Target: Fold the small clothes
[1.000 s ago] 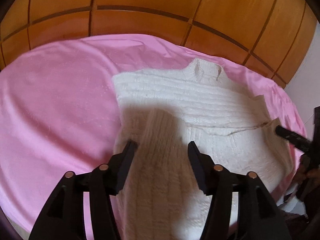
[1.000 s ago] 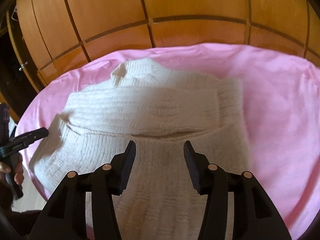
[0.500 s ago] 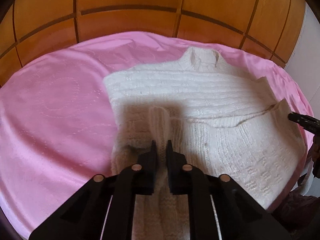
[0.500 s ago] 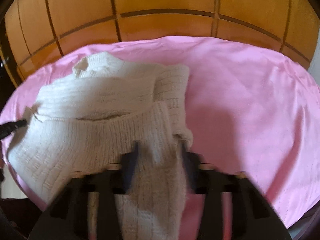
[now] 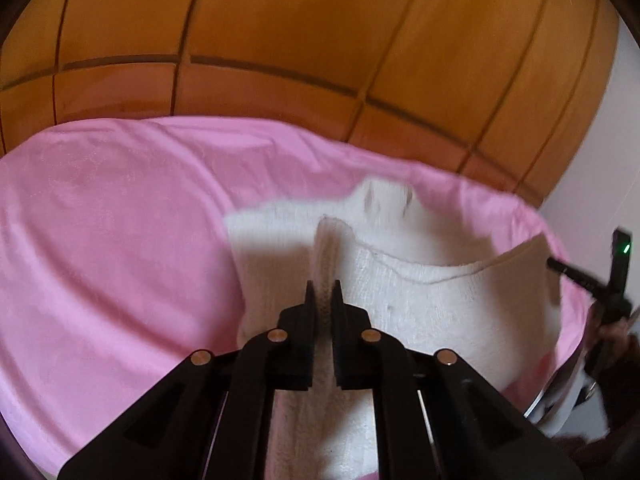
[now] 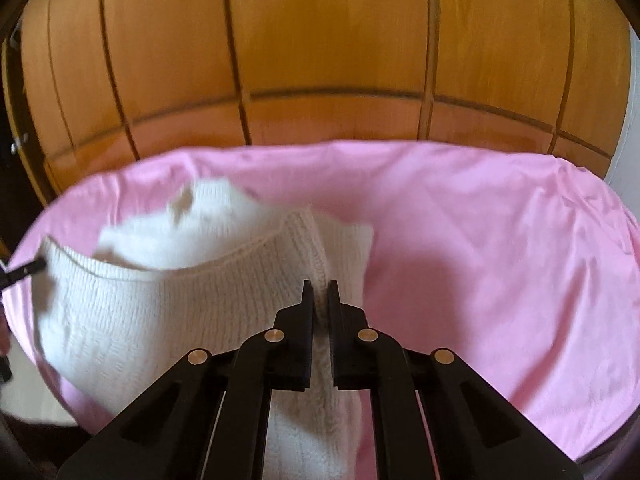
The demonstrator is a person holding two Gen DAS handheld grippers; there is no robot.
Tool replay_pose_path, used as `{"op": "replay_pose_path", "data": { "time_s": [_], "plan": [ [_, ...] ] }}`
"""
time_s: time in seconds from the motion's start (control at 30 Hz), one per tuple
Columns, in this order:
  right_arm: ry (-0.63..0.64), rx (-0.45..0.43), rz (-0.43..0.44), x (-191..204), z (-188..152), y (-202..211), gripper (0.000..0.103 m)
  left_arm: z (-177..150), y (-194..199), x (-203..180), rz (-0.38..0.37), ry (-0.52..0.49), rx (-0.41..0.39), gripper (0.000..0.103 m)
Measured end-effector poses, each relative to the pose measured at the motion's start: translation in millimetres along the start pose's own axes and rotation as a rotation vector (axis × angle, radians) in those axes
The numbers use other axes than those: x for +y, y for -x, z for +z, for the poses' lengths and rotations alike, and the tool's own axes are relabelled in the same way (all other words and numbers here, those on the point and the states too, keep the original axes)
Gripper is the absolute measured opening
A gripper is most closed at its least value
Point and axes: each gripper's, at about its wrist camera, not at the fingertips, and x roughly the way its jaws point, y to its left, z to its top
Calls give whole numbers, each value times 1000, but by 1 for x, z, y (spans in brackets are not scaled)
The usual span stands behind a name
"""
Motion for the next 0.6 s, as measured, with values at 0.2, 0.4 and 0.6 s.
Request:
{"op": "replay_pose_path", "data": {
  "time_s": [0.2,0.4,0.6],
  "plan": [
    [-52,-17,-4,-8,59,-57,5,57,-38,11,36,24,-23,5],
    [-87,89,-96,-14,81,-151,4,89,-117,22,142,9,59,5],
    [-61,168,-123,-12,59,-191,5,75,-164,37,250,45,159,13]
  ]
}}
